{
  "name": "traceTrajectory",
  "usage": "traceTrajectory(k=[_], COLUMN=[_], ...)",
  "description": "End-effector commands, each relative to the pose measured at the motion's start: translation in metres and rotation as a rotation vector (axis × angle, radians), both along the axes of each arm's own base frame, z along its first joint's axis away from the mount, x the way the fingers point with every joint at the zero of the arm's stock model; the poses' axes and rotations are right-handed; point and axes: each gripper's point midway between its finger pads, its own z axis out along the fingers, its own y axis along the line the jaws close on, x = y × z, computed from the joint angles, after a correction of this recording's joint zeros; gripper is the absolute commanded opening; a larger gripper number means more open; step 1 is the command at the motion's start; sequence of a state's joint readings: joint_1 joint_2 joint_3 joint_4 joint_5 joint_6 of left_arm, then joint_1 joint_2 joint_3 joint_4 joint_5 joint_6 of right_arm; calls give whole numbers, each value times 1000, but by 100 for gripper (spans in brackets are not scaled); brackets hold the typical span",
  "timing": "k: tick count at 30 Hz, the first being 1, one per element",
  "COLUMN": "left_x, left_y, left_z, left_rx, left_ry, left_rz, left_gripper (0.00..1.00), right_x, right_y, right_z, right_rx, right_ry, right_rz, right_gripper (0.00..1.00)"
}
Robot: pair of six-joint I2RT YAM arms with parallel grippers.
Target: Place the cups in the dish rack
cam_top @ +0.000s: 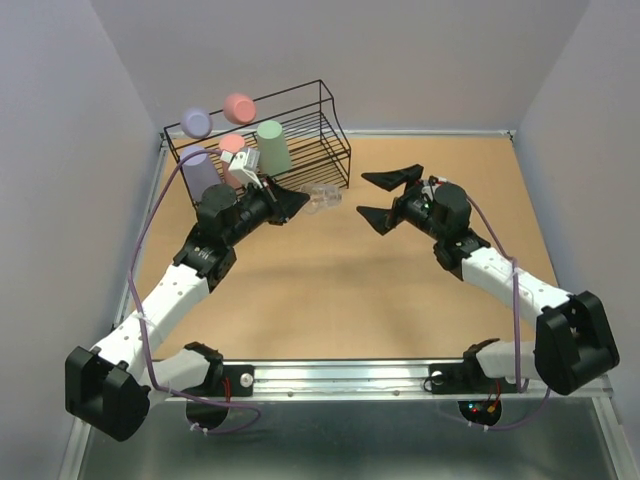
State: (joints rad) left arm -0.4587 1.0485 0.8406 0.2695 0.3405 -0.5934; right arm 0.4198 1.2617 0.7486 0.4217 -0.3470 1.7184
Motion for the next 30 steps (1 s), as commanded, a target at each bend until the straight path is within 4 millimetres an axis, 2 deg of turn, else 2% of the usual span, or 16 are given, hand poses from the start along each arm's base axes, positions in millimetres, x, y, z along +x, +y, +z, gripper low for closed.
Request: traceTrajectory(k=[1, 6, 13, 22, 25, 28, 30], left_x=[4, 11, 18, 21, 22, 21, 21], left_y=[4, 6, 11, 6, 3, 1, -1], left_z=[40, 42, 53, 65, 66, 67, 67], left_rx=[-69, -81, -126, -160, -166, -173, -176], left_ry=[-137, -146, -150, -166, -169, -174, -174], left_rz=[41, 72, 127, 154, 161, 169, 174], left_gripper=[0, 0, 0, 0, 0, 0, 0], right_x=[4, 10, 6, 0, -3, -7, -9], right_y=[16, 37, 63, 75, 80, 85, 87], right_z=[80, 100, 110, 119, 125, 127, 128], right_rx=[142, 204, 231, 254, 269, 285, 295], right_ry=[-154, -185, -192, -217, -235, -247, -251], right_rz=[47, 93, 183, 223, 227, 233, 226], right_gripper=[100, 100, 100, 98, 88, 73, 58])
